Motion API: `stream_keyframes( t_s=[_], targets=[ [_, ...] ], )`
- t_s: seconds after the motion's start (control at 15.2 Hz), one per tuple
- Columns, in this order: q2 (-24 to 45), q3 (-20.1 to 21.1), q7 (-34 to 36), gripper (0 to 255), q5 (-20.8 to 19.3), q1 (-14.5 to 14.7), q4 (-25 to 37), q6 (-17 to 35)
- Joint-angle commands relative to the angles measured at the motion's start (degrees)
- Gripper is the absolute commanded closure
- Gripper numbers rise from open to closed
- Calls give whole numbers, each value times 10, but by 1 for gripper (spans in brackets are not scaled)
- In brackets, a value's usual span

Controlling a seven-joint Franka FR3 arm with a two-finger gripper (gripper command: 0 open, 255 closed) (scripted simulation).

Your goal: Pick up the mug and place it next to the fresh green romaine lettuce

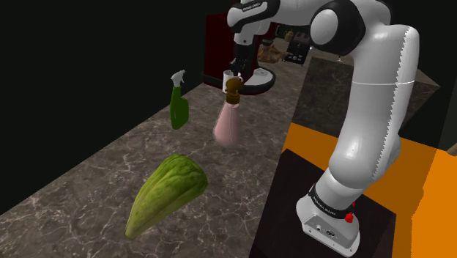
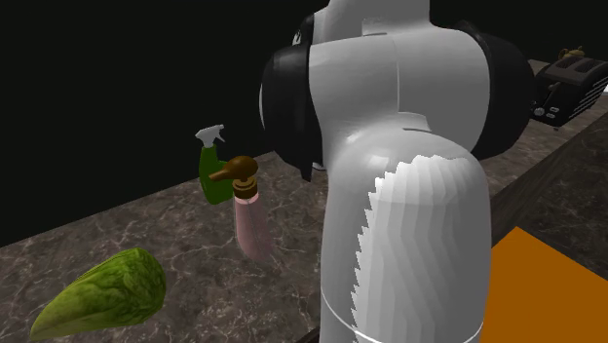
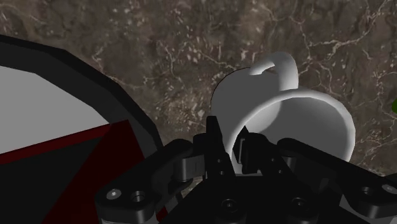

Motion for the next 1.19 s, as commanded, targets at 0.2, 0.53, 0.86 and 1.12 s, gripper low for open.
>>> stream_keyframes(
  t_s=[0.2, 0.53, 0.86, 1.12],
  targets=[
    [-9, -3, 5, 255, -3, -2, 28, -33],
    [-12, -3, 7, 255, -4, -3, 62, -70],
    [-12, -3, 10, 255, -5, -5, 101, -108],
    [-8, -3, 12, 255, -5, -7, 138, -141]
  ],
)
